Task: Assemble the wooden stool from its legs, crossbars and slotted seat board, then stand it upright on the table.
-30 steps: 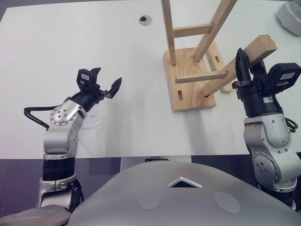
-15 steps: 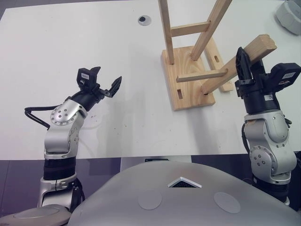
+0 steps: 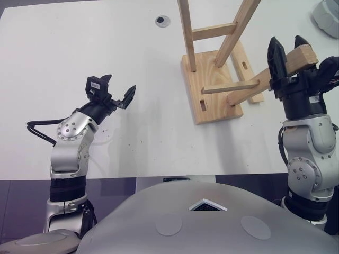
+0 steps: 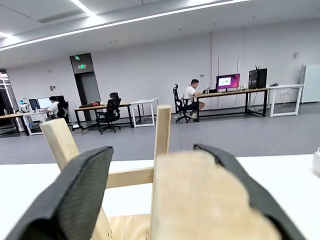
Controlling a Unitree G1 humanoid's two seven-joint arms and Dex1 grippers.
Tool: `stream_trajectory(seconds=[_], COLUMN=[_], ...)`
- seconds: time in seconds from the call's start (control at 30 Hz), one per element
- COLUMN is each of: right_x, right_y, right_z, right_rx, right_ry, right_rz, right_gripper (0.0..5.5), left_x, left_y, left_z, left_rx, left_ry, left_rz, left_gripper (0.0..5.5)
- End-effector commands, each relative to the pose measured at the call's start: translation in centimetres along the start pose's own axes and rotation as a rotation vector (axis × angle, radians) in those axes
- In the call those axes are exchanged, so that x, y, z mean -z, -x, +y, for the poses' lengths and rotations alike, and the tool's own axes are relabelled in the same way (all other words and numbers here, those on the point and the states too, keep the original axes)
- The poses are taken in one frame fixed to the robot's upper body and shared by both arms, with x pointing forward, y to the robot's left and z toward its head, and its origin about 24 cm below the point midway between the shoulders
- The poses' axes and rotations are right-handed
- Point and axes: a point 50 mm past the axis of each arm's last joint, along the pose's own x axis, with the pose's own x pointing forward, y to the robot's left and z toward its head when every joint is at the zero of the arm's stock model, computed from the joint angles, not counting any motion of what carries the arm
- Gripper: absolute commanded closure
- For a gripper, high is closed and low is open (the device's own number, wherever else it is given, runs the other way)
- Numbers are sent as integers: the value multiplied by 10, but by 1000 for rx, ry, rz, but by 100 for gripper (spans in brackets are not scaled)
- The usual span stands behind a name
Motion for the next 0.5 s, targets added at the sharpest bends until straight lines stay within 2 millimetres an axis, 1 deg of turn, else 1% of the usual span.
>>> stream_trajectory(seconds=[0.03, 0.13, 0.2, 0.23, 0.27, 0.3, 0.33, 0.37, 0.4, 0.43, 0.47, 0.5], right_x=[-52, -82, -98, -109, -113, -113, -107, -91, -69, -50, -30, -4], right_y=[-22, -36, -41, -44, -46, -47, -47, -47, -46, -42, -39, -35], right_z=[-2, -6, -11, -19, -38, -55, -70, -85, -94, -99, -99, -96], right_rx=[-53, -56, -53, -30, 38, 104, 159, 213, 235, 255, 241, 204], right_ry=[75, 72, 68, 40, 3, -21, -35, -10, -10, 11, 5, 33], right_rz=[-154, -233, -270, -297, -293, -274, -232, -145, -42, 41, 125, 247], right_gripper=[177, 177, 177, 177, 177, 177, 177, 177, 177, 177, 177, 177], left_x=[1, 1, 2, 2, 2, 2, 2, 1, 0, -1, -2, -3], left_y=[3, 3, 3, 3, 3, 3, 3, 1, 0, -2, -4, -5], left_z=[1, 0, -2, -2, -2, -2, -3, -4, -4, -5, -5, -4], left_rx=[-26, -30, -31, -32, -33, -34, -35, -33, -32, -27, -21, -22], left_ry=[-6, -3, 0, 2, 2, 2, 1, -1, -3, -6, -9, -12], left_rz=[-5, -6, -7, -8, -8, -9, -11, -16, -20, -25, -29, -35], left_gripper=[103, 103, 103, 103, 103, 103, 103, 103, 103, 103, 103, 103])
